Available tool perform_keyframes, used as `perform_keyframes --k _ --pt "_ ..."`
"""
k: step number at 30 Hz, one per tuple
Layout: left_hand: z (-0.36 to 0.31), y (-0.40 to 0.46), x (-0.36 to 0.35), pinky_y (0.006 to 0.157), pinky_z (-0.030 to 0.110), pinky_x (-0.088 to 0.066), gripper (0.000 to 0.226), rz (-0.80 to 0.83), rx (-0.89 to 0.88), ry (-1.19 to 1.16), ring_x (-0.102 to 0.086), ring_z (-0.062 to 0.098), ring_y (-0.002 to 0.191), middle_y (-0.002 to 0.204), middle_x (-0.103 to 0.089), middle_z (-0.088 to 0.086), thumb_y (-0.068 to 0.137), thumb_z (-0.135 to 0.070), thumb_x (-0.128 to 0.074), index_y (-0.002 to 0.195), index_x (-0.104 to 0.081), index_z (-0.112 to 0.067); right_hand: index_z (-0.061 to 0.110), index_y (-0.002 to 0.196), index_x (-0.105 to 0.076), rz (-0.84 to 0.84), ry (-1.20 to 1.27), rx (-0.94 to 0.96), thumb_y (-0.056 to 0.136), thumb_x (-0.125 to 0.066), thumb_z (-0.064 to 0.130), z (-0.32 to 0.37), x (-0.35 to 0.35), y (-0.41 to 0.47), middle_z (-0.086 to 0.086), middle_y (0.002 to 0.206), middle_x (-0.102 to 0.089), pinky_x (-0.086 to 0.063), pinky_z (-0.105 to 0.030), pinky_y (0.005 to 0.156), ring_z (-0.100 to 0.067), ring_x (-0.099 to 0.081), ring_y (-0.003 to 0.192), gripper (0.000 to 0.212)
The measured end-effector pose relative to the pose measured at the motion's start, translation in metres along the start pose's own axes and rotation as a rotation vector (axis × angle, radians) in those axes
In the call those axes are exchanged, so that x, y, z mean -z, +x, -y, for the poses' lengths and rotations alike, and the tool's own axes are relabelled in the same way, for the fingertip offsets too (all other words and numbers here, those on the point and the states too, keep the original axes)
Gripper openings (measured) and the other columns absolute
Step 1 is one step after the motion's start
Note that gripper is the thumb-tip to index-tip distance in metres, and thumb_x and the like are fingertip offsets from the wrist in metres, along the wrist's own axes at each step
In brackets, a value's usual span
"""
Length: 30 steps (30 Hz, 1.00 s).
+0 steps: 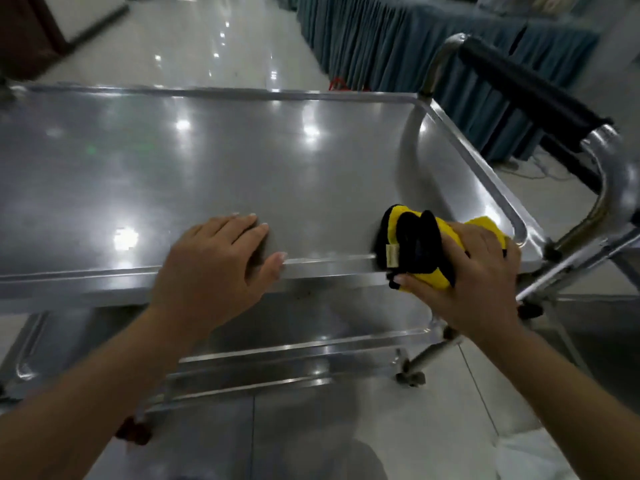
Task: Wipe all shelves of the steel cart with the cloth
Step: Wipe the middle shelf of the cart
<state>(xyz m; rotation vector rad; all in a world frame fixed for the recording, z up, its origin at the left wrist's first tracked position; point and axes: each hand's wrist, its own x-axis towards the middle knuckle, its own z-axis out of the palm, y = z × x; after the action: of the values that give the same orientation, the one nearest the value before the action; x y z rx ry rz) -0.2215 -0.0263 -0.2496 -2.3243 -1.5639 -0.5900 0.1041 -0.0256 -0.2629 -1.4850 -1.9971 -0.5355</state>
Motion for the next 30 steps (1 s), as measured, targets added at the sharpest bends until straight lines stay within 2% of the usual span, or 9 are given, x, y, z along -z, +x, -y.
perform_keyframes --k 5,9,11,13,17,21,24,27,30 --pt "0.000 -0.009 -0.007 0.065 0.039 -0.048 0.051 -0.182 -0.060 0.099 -0.063 0.027 0.075 0.088 -0.071 0.003 0.098 -0.049 -0.033 0.086 -0.070 -0.016 0.028 0.133 -0.047 -0.187 0.049 0.128 0.082 -0.056 0.066 0.001 -0.015 -0.015 -0.006 0.117 -0.062 -0.034 -0.052 0.091 -0.029 -0.054 0.110 0.064" --pt "-0.010 -0.021 -0.011 0.066 0.038 -0.047 0.051 -0.284 -0.078 0.084 -0.062 0.024 0.071 0.085 -0.070 0.001 0.098 -0.047 -0.030 0.088 -0.070 -0.016 0.032 0.138 -0.040 -0.287 0.059 0.211 0.080 -0.059 0.054 0.012 -0.019 -0.029 -0.009 0.123 -0.059 -0.031 -0.051 0.094 -0.032 -0.051 0.115 0.065" --pt "-0.020 -0.031 -0.018 0.076 0.038 -0.048 0.044 -0.368 -0.128 0.037 -0.064 0.026 0.079 0.091 -0.071 0.003 0.095 -0.044 -0.038 0.098 -0.070 -0.014 0.032 0.138 -0.040 -0.322 0.061 0.225 0.078 -0.063 0.048 0.016 -0.020 -0.037 -0.009 0.125 -0.058 -0.030 -0.051 0.095 -0.033 -0.050 0.117 0.067" --pt "-0.030 -0.044 -0.030 0.092 0.044 -0.045 0.044 -0.424 -0.139 0.025 -0.062 0.030 0.103 0.111 -0.068 0.007 0.091 -0.041 -0.044 0.115 -0.065 -0.012 0.032 0.138 -0.039 -0.362 0.058 0.229 0.076 -0.068 0.044 0.018 -0.022 -0.046 -0.011 0.127 -0.057 -0.031 -0.053 0.095 -0.035 -0.050 0.118 0.070" --pt "-0.051 -0.073 -0.065 0.115 0.053 -0.021 0.057 -0.458 -0.171 0.030 -0.029 0.030 0.142 0.149 -0.040 0.013 0.088 -0.035 -0.049 0.139 -0.048 -0.008 0.029 0.136 -0.044 -0.434 0.106 0.329 0.085 -0.062 0.052 0.021 -0.031 -0.079 -0.012 0.129 -0.057 -0.032 -0.058 0.098 -0.034 -0.051 0.121 0.059" --pt "-0.061 -0.105 -0.116 0.115 0.050 -0.016 0.060 -0.214 -0.256 0.079 -0.017 0.027 0.146 0.155 -0.028 0.011 0.090 -0.034 -0.041 0.145 -0.037 -0.011 0.032 0.136 -0.045 -0.313 0.097 0.400 0.081 -0.065 0.053 0.017 -0.064 -0.117 -0.010 0.131 -0.057 -0.032 -0.054 0.099 -0.032 -0.051 0.123 0.063" --pt "-0.053 -0.120 -0.155 0.117 0.045 -0.009 0.057 -0.024 -0.184 0.082 -0.021 0.026 0.145 0.154 -0.030 0.006 0.095 -0.041 -0.033 0.145 -0.038 -0.015 0.033 0.136 -0.045 -0.134 0.066 0.359 0.067 -0.075 0.046 0.012 -0.101 -0.139 -0.008 0.123 -0.062 -0.039 -0.054 0.090 -0.033 -0.058 0.114 0.076" --pt "-0.044 -0.127 -0.191 0.120 0.042 -0.002 0.076 0.119 -0.037 0.066 -0.018 0.025 0.145 0.153 -0.033 0.004 0.094 -0.056 -0.001 0.146 -0.038 -0.015 0.033 0.132 -0.050 0.045 0.152 0.176 0.068 -0.071 0.035 0.007 -0.138 -0.153 0.001 0.120 -0.064 -0.043 -0.051 0.087 -0.029 -0.061 0.108 0.068" --pt "-0.031 -0.131 -0.225 0.118 0.040 0.000 0.102 0.230 0.106 -0.004 -0.005 0.020 0.148 0.160 -0.016 0.001 0.076 -0.067 0.026 0.152 -0.022 -0.019 0.040 0.138 -0.042 0.355 0.143 -0.069 0.081 -0.057 0.042 0.000 -0.172 -0.162 0.013 0.135 -0.050 -0.032 -0.042 0.099 -0.020 -0.045 0.121 0.059"
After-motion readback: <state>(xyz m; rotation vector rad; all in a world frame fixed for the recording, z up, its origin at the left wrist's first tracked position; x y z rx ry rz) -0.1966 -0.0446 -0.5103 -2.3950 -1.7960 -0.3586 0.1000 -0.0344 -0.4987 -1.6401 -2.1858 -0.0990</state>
